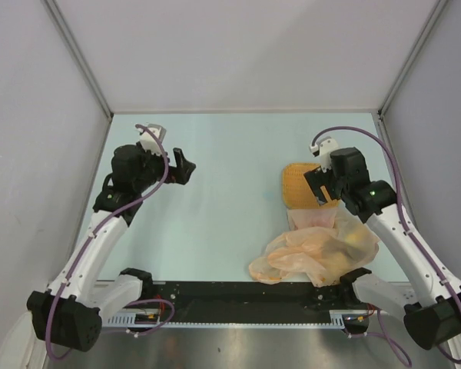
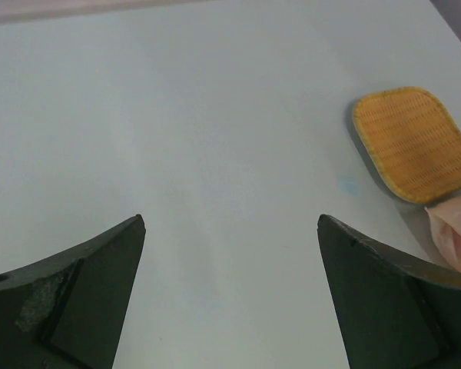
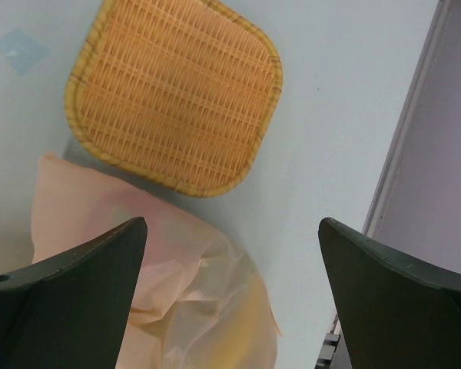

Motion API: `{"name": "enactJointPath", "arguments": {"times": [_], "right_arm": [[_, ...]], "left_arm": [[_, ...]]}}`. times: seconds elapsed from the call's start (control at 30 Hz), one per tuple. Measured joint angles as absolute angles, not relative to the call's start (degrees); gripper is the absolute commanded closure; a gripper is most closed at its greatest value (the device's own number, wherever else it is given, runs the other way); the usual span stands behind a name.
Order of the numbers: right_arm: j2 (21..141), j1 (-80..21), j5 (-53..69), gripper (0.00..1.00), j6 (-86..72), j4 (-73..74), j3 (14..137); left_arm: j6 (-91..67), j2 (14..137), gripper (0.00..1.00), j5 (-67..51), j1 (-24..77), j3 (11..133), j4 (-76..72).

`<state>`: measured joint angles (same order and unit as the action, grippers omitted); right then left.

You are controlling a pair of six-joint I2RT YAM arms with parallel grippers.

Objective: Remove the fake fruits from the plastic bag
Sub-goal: Pick up the plastic bag at the center of the board.

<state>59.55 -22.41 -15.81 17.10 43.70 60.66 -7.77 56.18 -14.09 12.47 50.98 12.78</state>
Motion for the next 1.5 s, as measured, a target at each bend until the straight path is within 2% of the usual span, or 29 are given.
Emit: {"name": "enactJointPath", "arguments": {"times": [0.2, 0.4, 0.47, 0.63, 0.9, 1.07, 1.17, 1.3, 1.37, 1.5], "right_arm": [[58.6, -23.0, -13.8, 0.00, 17.6, 45.3, 61.7], [59.3, -27.8, -7.5, 0.01, 21.6, 51.9, 70.7], [58.5, -30.1, -5.8, 0.00, 22.4, 52.9, 73.3], [54.7, -31.0, -4.1, 0.00, 21.5, 57.3, 74.4], [54.1, -27.8, -1.8, 0.00, 20.1, 61.3, 74.4], [54.5, -27.2, -0.9, 0.00, 19.6, 61.5, 74.4], [55.1, -26.5, 0.4, 0.01, 19.3, 61.4, 74.4], [55.4, -25.5, 1.0, 0.00, 19.1, 61.2, 74.4], [55.5, -25.3, 1.2, 0.02, 19.1, 61.2, 74.4], [55.6, -25.4, 5.8, 0.06, 20.4, 62.4, 74.6]], "left_arm": [[-13.1, 60.7, 0.00, -24.3, 12.5, 51.2, 16.1], [-19.5, 64.2, 0.13, -31.6, 13.0, 46.8, 15.1], [-19.9, 64.9, 0.13, -32.8, 14.6, 45.1, 14.9], [-20.5, 65.1, 0.21, -34.9, 23.6, 38.6, 12.9], [-19.8, 66.8, 0.23, -36.5, 36.9, 31.0, 8.7], [-19.9, 72.5, 0.24, -37.0, 43.5, 30.3, 3.5], [-19.4, 78.7, 0.29, -38.0, 48.5, 32.4, 1.7], [-17.9, 87.8, 0.48, -39.9, 52.4, 37.8, 1.6], [-17.2, 91.2, 0.51, -40.9, 52.8, 40.4, 2.0], [-15.6, 94.6, 1.00, -41.4, 52.6, 43.9, 3.3]]}}
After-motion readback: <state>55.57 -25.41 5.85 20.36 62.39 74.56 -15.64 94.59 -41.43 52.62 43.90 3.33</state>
